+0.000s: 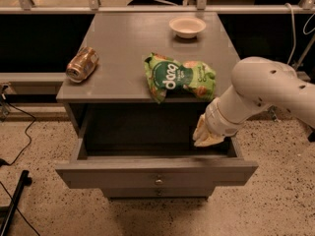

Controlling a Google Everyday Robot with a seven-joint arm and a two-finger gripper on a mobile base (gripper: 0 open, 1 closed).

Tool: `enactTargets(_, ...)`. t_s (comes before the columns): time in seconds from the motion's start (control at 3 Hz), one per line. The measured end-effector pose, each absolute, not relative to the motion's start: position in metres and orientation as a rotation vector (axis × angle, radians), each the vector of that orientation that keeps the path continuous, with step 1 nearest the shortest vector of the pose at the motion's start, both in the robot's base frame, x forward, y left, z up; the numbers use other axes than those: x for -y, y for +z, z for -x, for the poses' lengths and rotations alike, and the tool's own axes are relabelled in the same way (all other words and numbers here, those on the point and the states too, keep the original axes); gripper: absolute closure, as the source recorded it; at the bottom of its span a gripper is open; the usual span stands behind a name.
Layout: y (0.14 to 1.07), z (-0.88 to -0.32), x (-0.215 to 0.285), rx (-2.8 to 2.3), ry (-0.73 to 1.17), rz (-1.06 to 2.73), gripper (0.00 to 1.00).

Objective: Open top drawer

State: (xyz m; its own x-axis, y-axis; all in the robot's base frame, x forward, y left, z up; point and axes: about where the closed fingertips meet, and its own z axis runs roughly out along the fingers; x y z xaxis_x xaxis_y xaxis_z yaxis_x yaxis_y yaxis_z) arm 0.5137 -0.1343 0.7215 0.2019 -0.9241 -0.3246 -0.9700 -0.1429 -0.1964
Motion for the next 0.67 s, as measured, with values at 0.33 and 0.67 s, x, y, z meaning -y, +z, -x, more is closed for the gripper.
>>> enactTargets(0.33,0.691,-0.529,0.134,-1.807,0.22,2.116,0.87)
enactTargets(0.67,0.663,-0.533,0.135,-1.836,0.276,2.091,1.0)
